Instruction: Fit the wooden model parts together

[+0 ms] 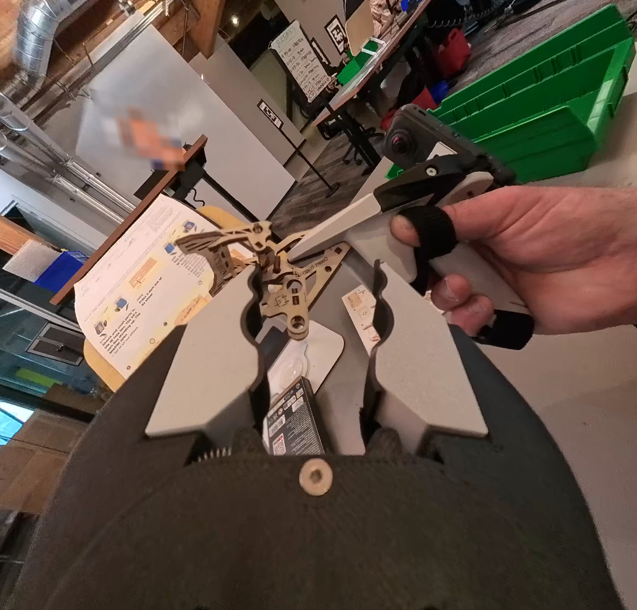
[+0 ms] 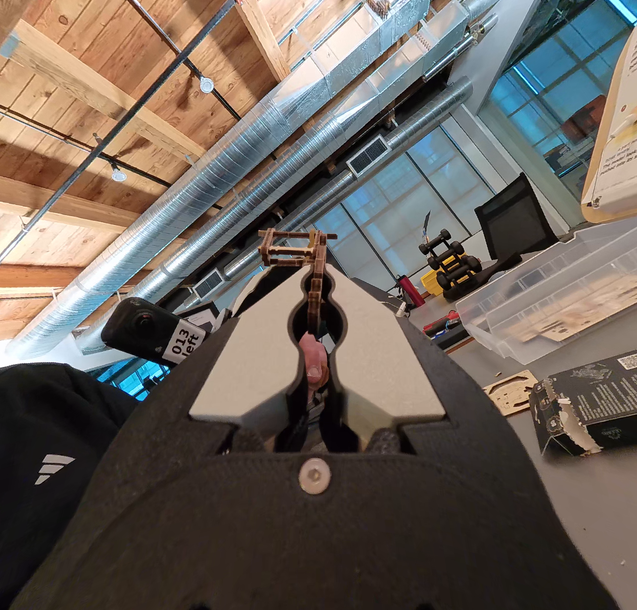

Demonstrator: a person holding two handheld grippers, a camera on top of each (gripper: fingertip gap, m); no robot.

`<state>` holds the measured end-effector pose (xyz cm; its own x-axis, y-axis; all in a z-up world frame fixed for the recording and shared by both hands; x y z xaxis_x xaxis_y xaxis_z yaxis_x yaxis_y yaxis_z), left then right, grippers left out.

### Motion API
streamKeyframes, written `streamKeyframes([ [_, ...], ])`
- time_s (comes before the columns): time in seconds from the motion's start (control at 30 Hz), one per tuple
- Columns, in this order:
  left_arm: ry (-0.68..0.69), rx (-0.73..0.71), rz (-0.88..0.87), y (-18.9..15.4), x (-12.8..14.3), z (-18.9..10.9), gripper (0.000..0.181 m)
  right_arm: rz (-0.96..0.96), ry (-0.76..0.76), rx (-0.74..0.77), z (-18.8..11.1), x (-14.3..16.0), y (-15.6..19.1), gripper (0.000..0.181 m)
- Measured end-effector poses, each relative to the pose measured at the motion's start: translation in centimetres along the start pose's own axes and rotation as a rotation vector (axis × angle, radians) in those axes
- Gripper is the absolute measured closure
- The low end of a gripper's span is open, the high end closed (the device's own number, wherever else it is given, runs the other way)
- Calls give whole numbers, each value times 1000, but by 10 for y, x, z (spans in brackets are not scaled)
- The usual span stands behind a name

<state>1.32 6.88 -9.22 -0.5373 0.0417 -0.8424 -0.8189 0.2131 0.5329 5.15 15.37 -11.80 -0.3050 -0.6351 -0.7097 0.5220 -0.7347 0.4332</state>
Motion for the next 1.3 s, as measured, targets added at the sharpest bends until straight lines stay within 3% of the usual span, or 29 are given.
streamKeyframes([
  [0.13,-70,0,45,0,-6,-13,131,5,-9,-9,-1,-1,0,181],
  [0.3,-29,-32,-24,20,1,-14,117,11,-7,-31,0,-1,1,181],
  [0.47,-10,-31,3,18,2,-10,112,12,3,-35,3,2,2,181],
  [0.87,18,-47,55,19,7,-14,115,32,7,-47,5,7,0,181],
  [1.1,44,-79,17,15,12,-17,126,49,-7,-42,1,6,-3,181],
  [1.3,57,-82,-33,13,16,-18,124,51,-5,-34,1,8,-4,181],
])
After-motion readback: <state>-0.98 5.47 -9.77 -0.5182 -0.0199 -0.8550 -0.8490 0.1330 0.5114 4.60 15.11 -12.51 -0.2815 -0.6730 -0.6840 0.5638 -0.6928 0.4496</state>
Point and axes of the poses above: each gripper's, where its closed fingertips meet, z out along the fingers, x out of its underside, y = z × x across the jaws, the point moved 6 cm from there along -z, back along the fingers, and after that the axes turned 10 degrees about -z, right-handed, at the moved point
